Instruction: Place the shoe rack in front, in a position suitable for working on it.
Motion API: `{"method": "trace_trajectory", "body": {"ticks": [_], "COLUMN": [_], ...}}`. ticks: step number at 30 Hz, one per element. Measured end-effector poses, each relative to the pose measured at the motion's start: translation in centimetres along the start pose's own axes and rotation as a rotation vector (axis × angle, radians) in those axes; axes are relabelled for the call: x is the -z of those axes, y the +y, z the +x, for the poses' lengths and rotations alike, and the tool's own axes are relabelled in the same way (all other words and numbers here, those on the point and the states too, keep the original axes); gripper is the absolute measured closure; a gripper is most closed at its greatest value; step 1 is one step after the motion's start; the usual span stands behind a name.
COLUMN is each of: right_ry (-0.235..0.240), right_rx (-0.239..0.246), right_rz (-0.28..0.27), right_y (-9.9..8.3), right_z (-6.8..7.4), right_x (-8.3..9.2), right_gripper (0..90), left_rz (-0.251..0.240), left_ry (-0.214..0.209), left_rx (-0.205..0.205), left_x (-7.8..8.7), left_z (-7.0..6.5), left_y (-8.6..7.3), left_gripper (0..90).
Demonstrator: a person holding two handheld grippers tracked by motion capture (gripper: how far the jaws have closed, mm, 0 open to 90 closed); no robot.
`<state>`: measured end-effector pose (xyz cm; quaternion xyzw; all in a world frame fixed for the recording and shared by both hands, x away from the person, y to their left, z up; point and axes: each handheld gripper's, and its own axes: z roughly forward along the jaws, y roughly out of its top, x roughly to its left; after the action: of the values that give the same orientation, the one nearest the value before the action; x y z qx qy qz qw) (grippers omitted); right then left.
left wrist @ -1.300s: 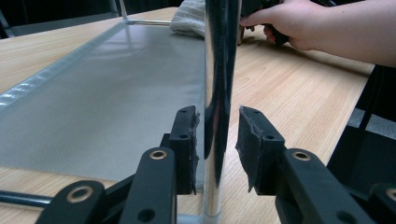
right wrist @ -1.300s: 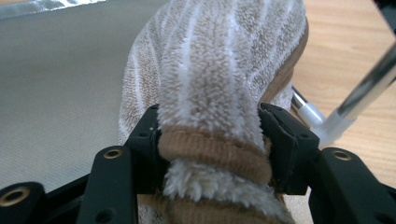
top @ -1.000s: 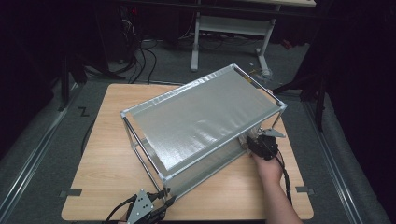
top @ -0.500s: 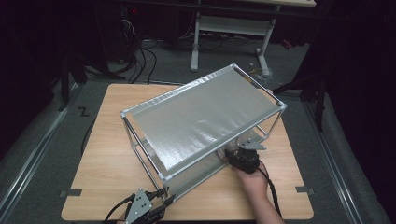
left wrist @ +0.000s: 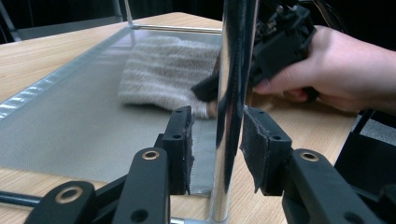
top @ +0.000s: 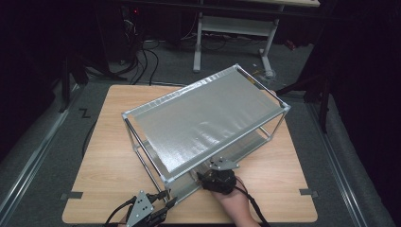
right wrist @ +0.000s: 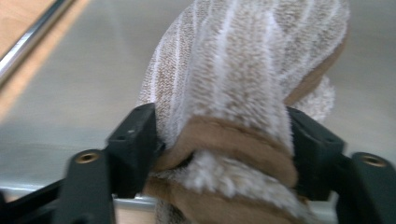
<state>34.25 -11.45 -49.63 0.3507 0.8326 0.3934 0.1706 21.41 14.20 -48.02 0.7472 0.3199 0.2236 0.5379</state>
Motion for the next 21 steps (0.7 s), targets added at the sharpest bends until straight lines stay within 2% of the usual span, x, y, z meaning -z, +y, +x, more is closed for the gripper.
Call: {"method": "trace_trajectory", "body": {"ticks": [4,10,14,17,21], "right_ry": [0.018,0.113,0.120,0.092,0.073], "right_rx": [0.045,0.062,0.087,0.099,0.092], "right_rz": [0.003,-0.003,-0.008,-0.011,-0.007], "right_y": [0.1,0.2,0.2,0.2,0.3], "right_z": [2.0,4.2,5.2,5.3,4.2], "right_x": [-0.2,-0.3,-0.3,-0.3,-0.4], "right_gripper": [29.0,27.0,29.5,33.0,33.9], "left_rz": [0.001,0.002,0.000,0.000,0.000], "left_ry": [-0.002,0.000,0.000,0.000,0.001], "left_rx": [-0.006,-0.009,-0.010,-0.004,-0.002], "left_x": [0.0,-0.1,0.0,0.0,0.0], "left_z": [0.0,0.0,0.0,0.0,0.1], "left_y": [0.0,0.0,0.0,0.0,0.0], "left_gripper": [63.2,63.2,63.4,63.4,63.4]}}
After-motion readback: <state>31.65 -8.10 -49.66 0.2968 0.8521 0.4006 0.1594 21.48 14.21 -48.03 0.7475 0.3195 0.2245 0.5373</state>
